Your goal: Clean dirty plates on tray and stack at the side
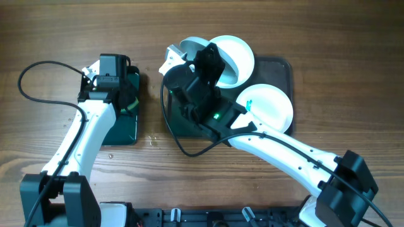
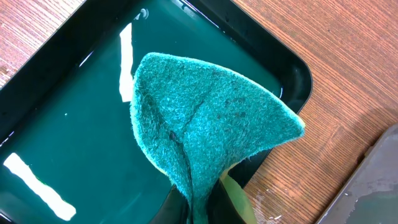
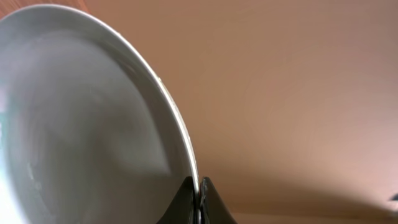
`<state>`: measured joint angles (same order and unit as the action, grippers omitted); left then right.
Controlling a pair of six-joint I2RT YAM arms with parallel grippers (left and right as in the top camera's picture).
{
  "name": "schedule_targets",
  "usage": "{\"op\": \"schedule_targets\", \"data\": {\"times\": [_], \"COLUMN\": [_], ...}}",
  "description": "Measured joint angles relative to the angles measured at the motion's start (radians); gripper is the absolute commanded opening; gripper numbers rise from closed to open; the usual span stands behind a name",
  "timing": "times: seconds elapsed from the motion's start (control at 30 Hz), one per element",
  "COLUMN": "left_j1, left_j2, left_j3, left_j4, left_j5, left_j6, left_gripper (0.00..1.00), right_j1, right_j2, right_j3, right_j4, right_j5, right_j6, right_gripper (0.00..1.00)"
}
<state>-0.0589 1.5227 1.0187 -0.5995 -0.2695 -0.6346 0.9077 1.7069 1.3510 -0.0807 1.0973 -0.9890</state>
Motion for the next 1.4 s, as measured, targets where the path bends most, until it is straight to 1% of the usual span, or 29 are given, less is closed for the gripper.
{"op": "schedule_targets", "data": {"times": [0.1,0.17,0.23,0.3,0.37,0.4,0.47,0.57,0.63,0.67,0.7,0.73,0.77,0.8,0.9,1.0,1.1,1.13,1.17,1.23,1.27,1.3,1.37,1.4], "left_j1": [0.0,0.0,0.0,0.0,0.0,0.0,0.0,0.0,0.0,0.0,0.0,0.0,0.0,0.0,0.0,0.0,0.0,0.0,0.0,0.0,0.0,0.0,0.0,0.0], "left_j2": [0.0,0.0,0.0,0.0,0.0,0.0,0.0,0.0,0.0,0.0,0.0,0.0,0.0,0.0,0.0,0.0,0.0,0.0,0.0,0.0,0.0,0.0,0.0,0.0], "left_j3": [0.0,0.0,0.0,0.0,0.0,0.0,0.0,0.0,0.0,0.0,0.0,0.0,0.0,0.0,0.0,0.0,0.0,0.0,0.0,0.0,0.0,0.0,0.0,0.0], "left_j4": [0.0,0.0,0.0,0.0,0.0,-0.002,-0.003,-0.004,-0.004,-0.004,-0.003,-0.004,-0.003,-0.005,-0.009,-0.008,-0.01,-0.009,-0.01,-0.011,-0.01,-0.008,-0.007,-0.008], "left_j5": [0.0,0.002,0.004,0.006,0.006,0.006,0.006,0.006,0.006,0.006,0.006,0.006,0.006,0.006,0.006,0.006,0.006,0.006,0.006,0.006,0.006,0.006,0.006,0.006], "left_j6": [0.0,0.0,0.0,0.0,0.0,0.0,0.0,0.0,0.0,0.0,0.0,0.0,0.0,0.0,0.0,0.0,0.0,0.0,0.0,0.0,0.0,0.0,0.0,0.0], "left_gripper": [0.04,0.04,0.04,0.04,0.04,0.04,0.04,0.04,0.04,0.04,0.04,0.04,0.04,0.04,0.04,0.04,0.04,0.04,0.04,0.04,0.04,0.04,0.04,0.04], "right_j1": [0.003,0.003,0.003,0.003,0.003,0.004,0.005,0.005,0.005,0.005,0.005,0.005,0.002,-0.004,-0.052,-0.206,-0.391,-0.446,-0.536,-0.665,-0.773,-0.851,-0.997,-1.061], "right_j2": [0.0,0.0,0.0,-0.004,-0.002,-0.001,-0.001,-0.001,-0.001,-0.001,-0.001,-0.001,-0.001,0.0,0.002,0.002,0.002,0.002,0.002,0.004,0.004,0.004,0.004,0.004], "right_j3": [0.0,0.0,0.002,0.009,0.002,-0.001,-0.002,-0.002,-0.002,0.0,0.005,0.006,0.003,-0.005,-0.007,-0.007,-0.006,-0.006,-0.006,-0.007,-0.007,-0.007,-0.007,-0.007], "right_j4": [0.008,0.008,-0.025,-0.203,-0.298,-0.304,-0.264,-0.142,-0.118,-0.138,-0.211,-0.282,-0.359,-0.373,-0.276,-0.216,-0.241,-0.256,-0.275,-0.286,-0.286,-0.286,-0.286,-0.29], "right_j5": [0.021,0.026,0.006,-0.098,-0.204,-0.231,-0.217,-0.107,-0.071,-0.084,-0.139,-0.209,-0.32,-0.385,-0.388,-0.431,-0.607,-0.684,-0.835,-1.05,-1.218,-1.324,-1.482,-1.523], "right_j6": [-0.08,-0.09,-0.046,0.04,0.115,0.14,0.142,0.04,0.005,0.019,0.047,0.077,0.101,0.13,0.175,0.248,0.414,0.462,0.546,0.636,0.694,0.735,0.826,0.865], "right_gripper": [0.04,0.04,0.04,0.04,0.04,0.04,0.04,0.04,0.04,0.04,0.05,0.04,0.04,0.04,0.04,0.04,0.04,0.04,0.04,0.04,0.04,0.04,0.04,0.04]}}
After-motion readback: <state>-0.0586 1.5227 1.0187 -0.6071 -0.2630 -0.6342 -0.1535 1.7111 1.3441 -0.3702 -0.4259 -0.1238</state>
